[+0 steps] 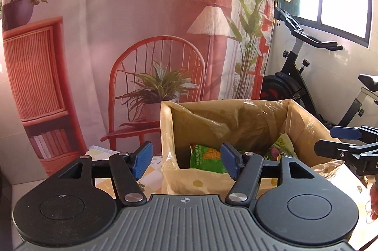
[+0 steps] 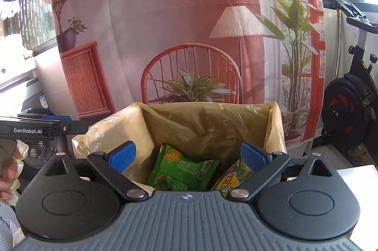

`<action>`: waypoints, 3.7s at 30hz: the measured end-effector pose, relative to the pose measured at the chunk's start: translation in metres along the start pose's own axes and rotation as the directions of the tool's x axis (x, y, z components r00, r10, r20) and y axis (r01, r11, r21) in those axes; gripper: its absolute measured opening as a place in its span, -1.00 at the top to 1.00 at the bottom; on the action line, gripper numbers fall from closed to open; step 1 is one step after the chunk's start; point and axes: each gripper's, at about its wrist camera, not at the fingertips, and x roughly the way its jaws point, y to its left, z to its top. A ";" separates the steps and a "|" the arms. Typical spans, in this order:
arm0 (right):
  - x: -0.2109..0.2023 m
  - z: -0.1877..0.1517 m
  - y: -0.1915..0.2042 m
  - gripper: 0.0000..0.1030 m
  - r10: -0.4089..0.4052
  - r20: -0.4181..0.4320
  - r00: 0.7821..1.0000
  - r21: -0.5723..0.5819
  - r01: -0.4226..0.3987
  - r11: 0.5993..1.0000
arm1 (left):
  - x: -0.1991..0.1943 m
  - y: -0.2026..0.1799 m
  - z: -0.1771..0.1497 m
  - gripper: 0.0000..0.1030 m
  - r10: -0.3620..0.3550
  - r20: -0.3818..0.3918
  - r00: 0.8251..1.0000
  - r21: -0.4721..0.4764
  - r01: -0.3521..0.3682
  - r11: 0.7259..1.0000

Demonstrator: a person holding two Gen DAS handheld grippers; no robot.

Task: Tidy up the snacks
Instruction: 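Withdraw both grippers from the box back toward the snack pile, then grasp the yellow chip bag with right gripper while left reaches toward brown meat packet, then lift the yellow bag with right gripper while left grasps the brown meat packet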

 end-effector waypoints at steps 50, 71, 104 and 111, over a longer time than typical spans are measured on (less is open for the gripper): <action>-0.067 -0.147 -0.035 -0.56 0.036 -0.347 0.937 0.198 0.036 0.979 | -0.027 -0.003 -0.192 -0.29 -0.087 -0.289 0.953 -0.250 0.013 0.968; -0.041 -0.117 -0.009 -0.49 0.179 -0.183 0.967 0.289 -0.121 0.950 | -0.012 0.026 -0.195 -0.14 0.010 -0.289 0.957 -0.243 -0.083 0.967; -0.043 -0.126 -0.014 -0.49 0.110 -0.150 0.983 0.318 -0.057 0.946 | 0.037 0.017 -0.223 -0.27 0.160 -0.343 0.925 -0.043 -0.186 0.982; -0.044 -0.127 -0.015 -0.49 0.103 -0.151 0.983 0.323 -0.050 0.945 | 0.050 0.022 -0.217 -0.33 0.162 -0.335 0.928 -0.032 -0.183 0.983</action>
